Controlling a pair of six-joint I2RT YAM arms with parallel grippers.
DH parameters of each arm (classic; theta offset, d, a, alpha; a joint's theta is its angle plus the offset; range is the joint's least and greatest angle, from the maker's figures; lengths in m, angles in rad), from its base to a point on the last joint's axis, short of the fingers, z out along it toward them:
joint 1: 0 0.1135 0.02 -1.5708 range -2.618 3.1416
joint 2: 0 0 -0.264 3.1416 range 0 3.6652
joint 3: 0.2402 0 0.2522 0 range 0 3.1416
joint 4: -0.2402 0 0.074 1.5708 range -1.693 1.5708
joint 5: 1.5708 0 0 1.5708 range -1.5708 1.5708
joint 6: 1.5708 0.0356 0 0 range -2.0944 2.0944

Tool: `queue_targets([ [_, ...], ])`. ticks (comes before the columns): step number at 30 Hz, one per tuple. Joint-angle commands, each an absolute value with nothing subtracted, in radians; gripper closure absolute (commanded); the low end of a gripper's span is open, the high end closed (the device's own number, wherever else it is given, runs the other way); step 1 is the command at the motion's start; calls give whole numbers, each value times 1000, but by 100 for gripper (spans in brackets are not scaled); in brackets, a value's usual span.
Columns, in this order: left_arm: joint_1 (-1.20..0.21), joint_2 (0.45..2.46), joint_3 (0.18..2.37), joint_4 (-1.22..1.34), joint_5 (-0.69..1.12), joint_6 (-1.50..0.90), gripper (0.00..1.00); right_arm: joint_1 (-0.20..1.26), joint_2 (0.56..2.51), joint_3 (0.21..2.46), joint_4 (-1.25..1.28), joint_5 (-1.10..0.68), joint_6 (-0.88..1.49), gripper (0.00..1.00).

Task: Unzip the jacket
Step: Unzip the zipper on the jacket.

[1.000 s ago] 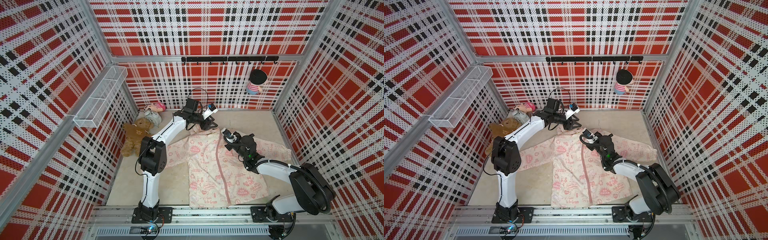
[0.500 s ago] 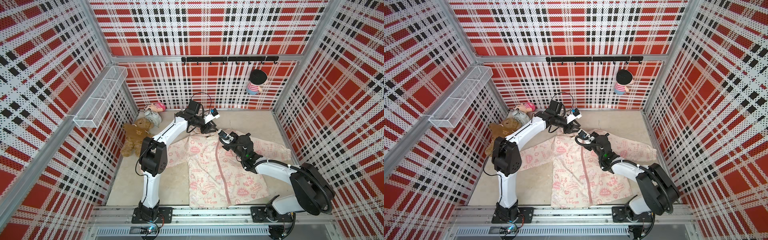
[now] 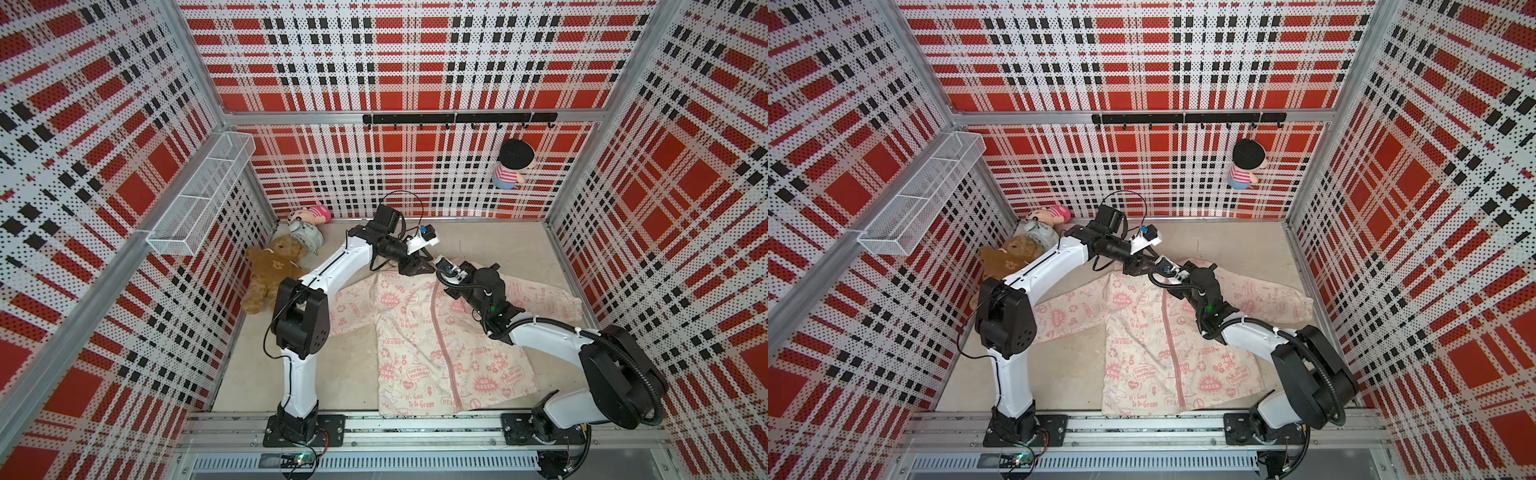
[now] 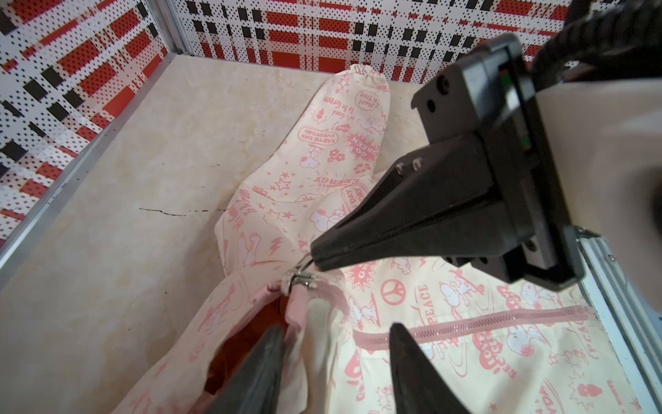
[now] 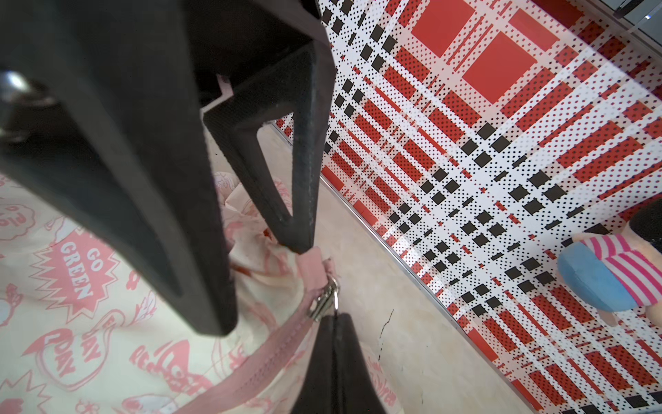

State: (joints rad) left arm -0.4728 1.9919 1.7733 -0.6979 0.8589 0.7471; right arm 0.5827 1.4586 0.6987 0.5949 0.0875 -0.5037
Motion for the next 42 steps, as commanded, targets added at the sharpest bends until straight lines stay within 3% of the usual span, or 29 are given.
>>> queue_targets([
  [1,-489,1960,1767,-699,843,756,44,589,1461,715,613,83,-513,100],
  [7,-495,2021,1857,-667,828,687,52,599,1464,715,609,62,-507,100],
  [11,-496,2042,1898,-699,848,706,79,600,1465,714,609,75,-508,100],
  [15,-497,2039,1885,-713,846,726,81,600,1469,718,608,83,-511,100],
  [20,-495,2023,1841,-716,817,741,57,600,1476,725,604,87,-502,100],
  [23,-496,2024,1831,-713,805,745,54,601,1476,728,601,87,-502,100],
  [27,-497,2048,1853,-712,795,729,61,600,1471,725,604,80,-499,100],
  [33,-497,2071,1870,-720,806,720,83,605,1475,727,598,75,-505,100],
  [38,-499,2076,1868,-744,802,738,87,606,1482,731,602,80,-507,100],
  [40,-497,2078,1871,-747,801,738,100,607,1485,732,604,79,-509,100],
  [42,-497,2083,1880,-755,801,738,100,613,1489,729,617,85,-521,100],
])
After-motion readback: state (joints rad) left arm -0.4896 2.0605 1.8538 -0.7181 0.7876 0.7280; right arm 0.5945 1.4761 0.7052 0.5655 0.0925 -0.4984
